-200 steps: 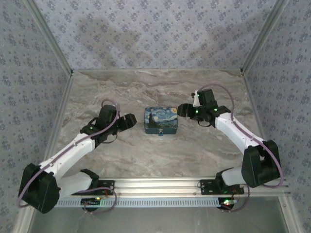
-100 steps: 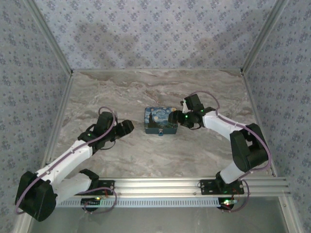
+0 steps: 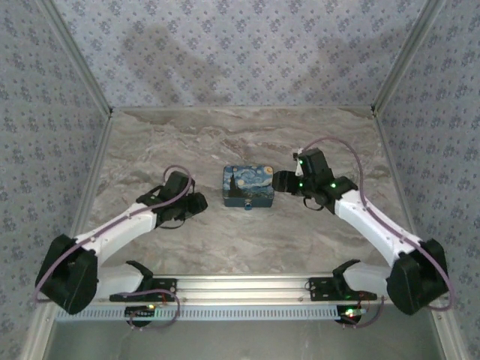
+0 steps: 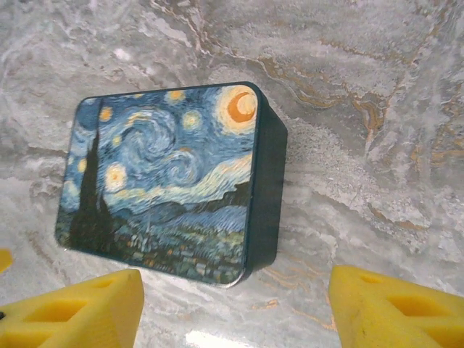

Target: Unlock a padlock with a key

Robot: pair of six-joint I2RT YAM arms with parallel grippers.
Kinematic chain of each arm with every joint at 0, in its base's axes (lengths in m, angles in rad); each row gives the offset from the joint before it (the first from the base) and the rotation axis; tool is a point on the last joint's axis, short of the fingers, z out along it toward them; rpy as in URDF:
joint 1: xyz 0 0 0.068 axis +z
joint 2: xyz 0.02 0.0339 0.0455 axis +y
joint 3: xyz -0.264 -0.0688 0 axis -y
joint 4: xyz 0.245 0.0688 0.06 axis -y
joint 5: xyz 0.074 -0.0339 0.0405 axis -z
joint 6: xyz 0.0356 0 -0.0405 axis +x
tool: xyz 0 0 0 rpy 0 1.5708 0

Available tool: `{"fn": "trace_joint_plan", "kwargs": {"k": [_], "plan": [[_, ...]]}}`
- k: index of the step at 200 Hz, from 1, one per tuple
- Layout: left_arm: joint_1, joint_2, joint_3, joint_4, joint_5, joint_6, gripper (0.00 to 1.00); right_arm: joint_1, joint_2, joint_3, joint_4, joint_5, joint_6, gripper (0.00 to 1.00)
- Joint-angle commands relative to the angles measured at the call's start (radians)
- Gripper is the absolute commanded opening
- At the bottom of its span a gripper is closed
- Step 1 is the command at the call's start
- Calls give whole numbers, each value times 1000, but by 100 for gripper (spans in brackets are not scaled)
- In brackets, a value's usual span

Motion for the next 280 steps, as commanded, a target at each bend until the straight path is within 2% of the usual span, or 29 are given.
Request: {"fn": "trace_joint_plan", "kwargs": {"k": [1,46,85,177,235,254,280], "plan": [[-15,64,81,-38,-56,-29,41,10,-64,-33,-88,39,-8,67],[-30,238,205,-133,-106,-62,30,25,-179,-83,-127,49,28,65],[-34,316,234,-163,-152,-78,27,26,-209,-108,-137,53,29,65],[-40,447,263,-155,-114,-85,27,12,-220,-142,-145,34,37,65],[-43,472,245,-142,-101,-91,9,0,-220,-149,-137,31,43,65],[-44,473,236,-134,-96,-87,0,-5,-222,-152,-136,29,44,65],[-44,441,239,-140,-96,-76,0,-9,-226,-157,-134,26,45,65]]}}
